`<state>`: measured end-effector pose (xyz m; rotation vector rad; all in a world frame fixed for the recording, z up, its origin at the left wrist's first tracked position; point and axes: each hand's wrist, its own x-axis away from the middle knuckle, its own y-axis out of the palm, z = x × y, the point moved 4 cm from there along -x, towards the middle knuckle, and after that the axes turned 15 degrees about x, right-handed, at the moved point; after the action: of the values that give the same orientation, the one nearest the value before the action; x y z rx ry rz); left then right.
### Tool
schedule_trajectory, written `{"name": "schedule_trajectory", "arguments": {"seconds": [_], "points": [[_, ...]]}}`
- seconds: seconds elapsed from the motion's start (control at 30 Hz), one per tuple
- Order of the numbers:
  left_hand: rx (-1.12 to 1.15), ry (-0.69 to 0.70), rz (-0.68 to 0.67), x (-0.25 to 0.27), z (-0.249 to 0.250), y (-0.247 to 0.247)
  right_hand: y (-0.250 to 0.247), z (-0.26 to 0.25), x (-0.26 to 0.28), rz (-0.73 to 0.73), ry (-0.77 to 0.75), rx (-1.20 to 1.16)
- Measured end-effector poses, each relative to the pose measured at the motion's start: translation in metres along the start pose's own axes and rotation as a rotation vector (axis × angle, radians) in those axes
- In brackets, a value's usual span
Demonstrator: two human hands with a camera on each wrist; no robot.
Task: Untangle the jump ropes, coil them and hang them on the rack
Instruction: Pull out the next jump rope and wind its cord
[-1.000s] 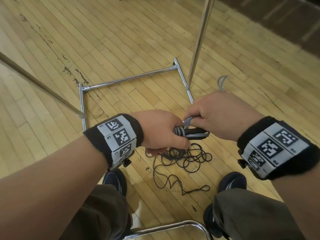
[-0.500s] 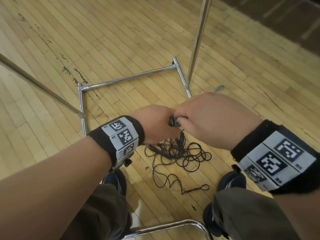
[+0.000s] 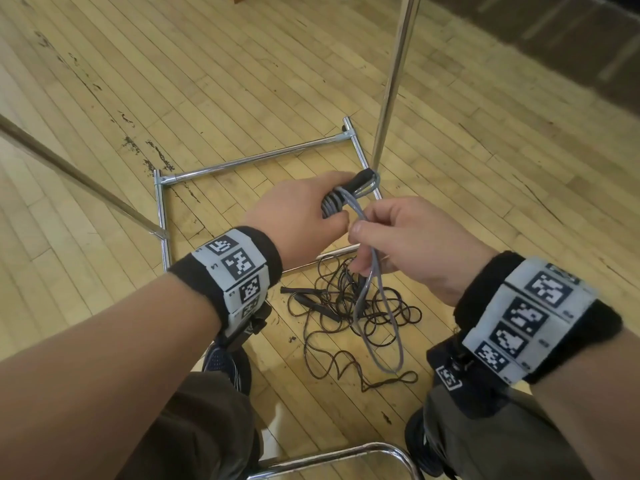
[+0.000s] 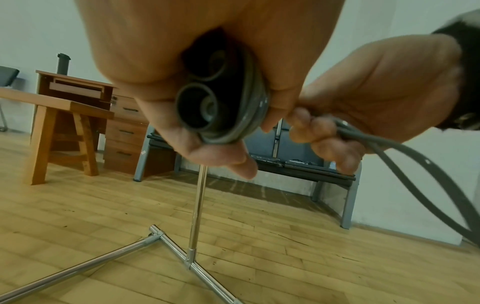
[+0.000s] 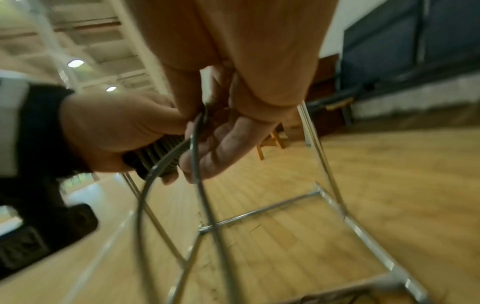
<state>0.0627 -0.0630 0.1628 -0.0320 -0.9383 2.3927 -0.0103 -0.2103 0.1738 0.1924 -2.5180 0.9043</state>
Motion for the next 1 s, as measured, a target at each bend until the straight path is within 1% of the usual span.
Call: {"name": "schedule_trajectory", "arguments": {"seconds": [0.07, 0.13, 0.2, 0.3, 0.33, 0.37, 0.4, 0.43, 0.47, 0.5, 0.53, 0.57, 0.67, 0.73, 0.77, 0.83, 0.9, 1.0], "points": [[0.0, 0.001, -0.002, 0.001, 0.001, -0.003, -0.001, -0.002, 0.002, -0.051, 0.028, -0.307], [-0.002, 0.001, 0.001, 0.002, 0.002, -0.003, -0.002, -0.007, 0.003, -0.108, 0.04, -0.502], [-0.002, -0.007, 0.004, 0.003, 0.002, -0.001, -0.003, -0.008, 0.003, -0.137, 0.041, -0.584], [-0.012, -0.016, -0.013, 0.002, 0.002, -0.002, -0.005, -0.006, 0.002, -0.111, 0.028, -0.532], [-0.005, -0.024, -0.028, 0.001, 0.001, -0.003, -0.007, -0.006, 0.003, -0.08, 0.007, -0.466], [0.023, -0.037, -0.049, 0.001, 0.001, -0.003, -0.009, -0.006, 0.003, -0.03, -0.032, -0.33], [0.081, -0.061, -0.074, 0.001, 0.0, -0.002, -0.012, -0.008, 0.004, 0.042, -0.086, -0.104], [0.159, -0.096, -0.099, 0.002, -0.001, 0.0, -0.014, -0.01, 0.004, 0.121, -0.144, 0.181], [0.243, -0.137, -0.12, 0.002, -0.003, 0.001, -0.015, -0.013, 0.004, 0.173, -0.19, 0.45], [0.326, -0.177, -0.138, 0.003, -0.005, 0.003, -0.015, -0.014, 0.004, 0.199, -0.21, 0.643], [0.408, -0.209, -0.158, 0.002, -0.007, 0.004, -0.015, -0.015, 0.003, 0.214, -0.208, 0.746], [0.493, -0.233, -0.18, 0.002, -0.007, 0.006, -0.015, -0.016, 0.002, 0.231, -0.199, 0.799], [0.775, -0.302, -0.219, 0.003, -0.003, 0.009, -0.015, -0.016, 0.0, 0.291, -0.195, 0.856], [0.91, -0.342, -0.221, 0.005, -0.001, 0.01, -0.015, -0.016, 0.0, 0.32, -0.198, 0.788], [0.91, -0.34, -0.217, 0.005, -0.001, 0.01, -0.016, -0.014, -0.001, 0.324, -0.193, 0.724], [0.841, -0.304, -0.208, 0.004, -0.001, 0.01, -0.017, -0.009, -0.004, 0.293, -0.165, 0.555], [0.794, -0.267, -0.196, 0.003, 0.0, 0.008, -0.016, -0.004, -0.005, 0.203, -0.104, 0.278], [0.681, -0.174, -0.18, 0.004, 0.004, 0.003, -0.011, 0.001, -0.003, -0.012, -0.027, -0.143]]}}
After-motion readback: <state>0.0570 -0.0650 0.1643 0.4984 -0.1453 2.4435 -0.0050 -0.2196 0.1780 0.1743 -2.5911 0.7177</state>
